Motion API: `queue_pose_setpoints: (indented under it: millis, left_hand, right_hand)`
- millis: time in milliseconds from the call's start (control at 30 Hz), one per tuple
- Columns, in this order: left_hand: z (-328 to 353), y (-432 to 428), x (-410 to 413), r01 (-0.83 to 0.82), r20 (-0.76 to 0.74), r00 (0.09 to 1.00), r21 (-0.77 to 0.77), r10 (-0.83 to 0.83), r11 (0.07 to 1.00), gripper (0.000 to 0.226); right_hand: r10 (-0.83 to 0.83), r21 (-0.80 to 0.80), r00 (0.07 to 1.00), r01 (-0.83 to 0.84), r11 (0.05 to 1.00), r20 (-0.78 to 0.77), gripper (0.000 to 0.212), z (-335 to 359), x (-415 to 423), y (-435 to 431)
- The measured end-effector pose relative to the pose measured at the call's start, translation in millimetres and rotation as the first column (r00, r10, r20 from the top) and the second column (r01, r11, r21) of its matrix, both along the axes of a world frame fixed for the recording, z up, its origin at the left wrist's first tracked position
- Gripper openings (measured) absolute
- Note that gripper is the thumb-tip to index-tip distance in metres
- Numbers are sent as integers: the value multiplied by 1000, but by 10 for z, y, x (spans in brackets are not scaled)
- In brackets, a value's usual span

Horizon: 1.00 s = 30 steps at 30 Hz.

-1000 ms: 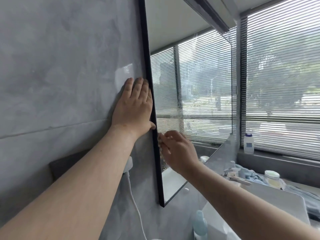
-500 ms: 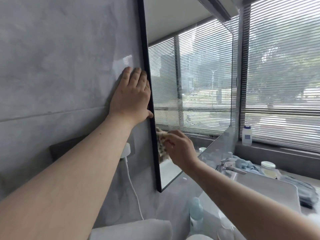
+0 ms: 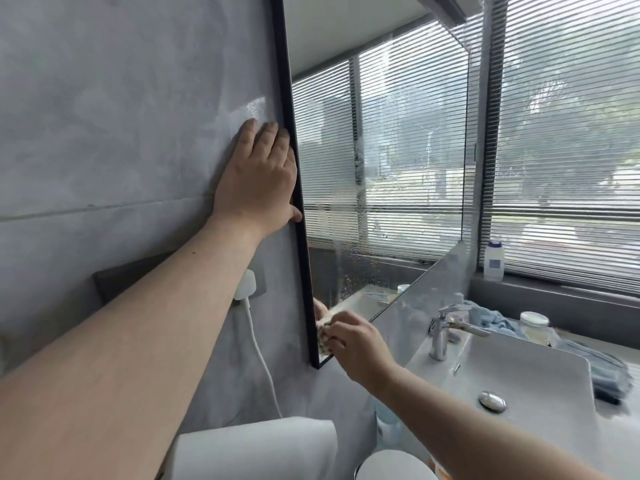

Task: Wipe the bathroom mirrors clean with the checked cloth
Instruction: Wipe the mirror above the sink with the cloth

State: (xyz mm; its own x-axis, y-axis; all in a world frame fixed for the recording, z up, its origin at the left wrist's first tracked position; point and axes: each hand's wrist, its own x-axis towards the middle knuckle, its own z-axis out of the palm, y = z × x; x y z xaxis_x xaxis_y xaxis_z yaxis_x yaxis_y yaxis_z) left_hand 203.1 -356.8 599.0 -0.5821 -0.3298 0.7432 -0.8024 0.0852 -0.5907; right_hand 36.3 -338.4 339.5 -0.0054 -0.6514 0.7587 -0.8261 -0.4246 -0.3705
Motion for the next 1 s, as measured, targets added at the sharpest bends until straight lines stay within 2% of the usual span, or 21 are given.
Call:
queue_pose_setpoints:
  millis: [167,300,400,467,533,700,800,900,1000]
  left_hand:
    - [-3,-1,3,7,5,1000,10,-7,1000,113]
    - [-7,-8,2,11,-1,1000,8,-11,1000,112]
    - [-9,-11,1,19,-6,1000,15,-19,1000,111]
    - [-11,-8,-2,24,-8,1000,21,-24,999,111]
    - [-13,-9,-2,24,-8,1000,22,-24,999,110]
    - [-22,-1,0,27,-6,1000,20,-27,999,106]
    - [-23,2,-3,28,-8,1000,19,-28,999,106]
    - [-21,3,3,31,-6,1000,22,-31,999,106]
    - [-24,8,12,25,2,1000,15,-25,1000,106]
  right_hand:
    - [15,59,1000,-14,998,-16,13,-205,18,22]
    - [10,-7,998,-10,1000,-59,10,63,10,27]
    - [-22,-151,996,34,988,83,14,547,35,-49]
    - [-68,-121,975,95,988,213,16,829,13,-107]
    - [-97,-66,963,117,991,251,16,906,-19,-140]
    - [-153,1,955,158,987,254,8,323,-69,-117]
    - [-157,125,954,128,984,256,16,-223,-59,-83]
    - [-140,186,948,89,979,287,23,-480,-15,-64]
    - [-170,228,889,76,971,424,36,-429,35,-10]
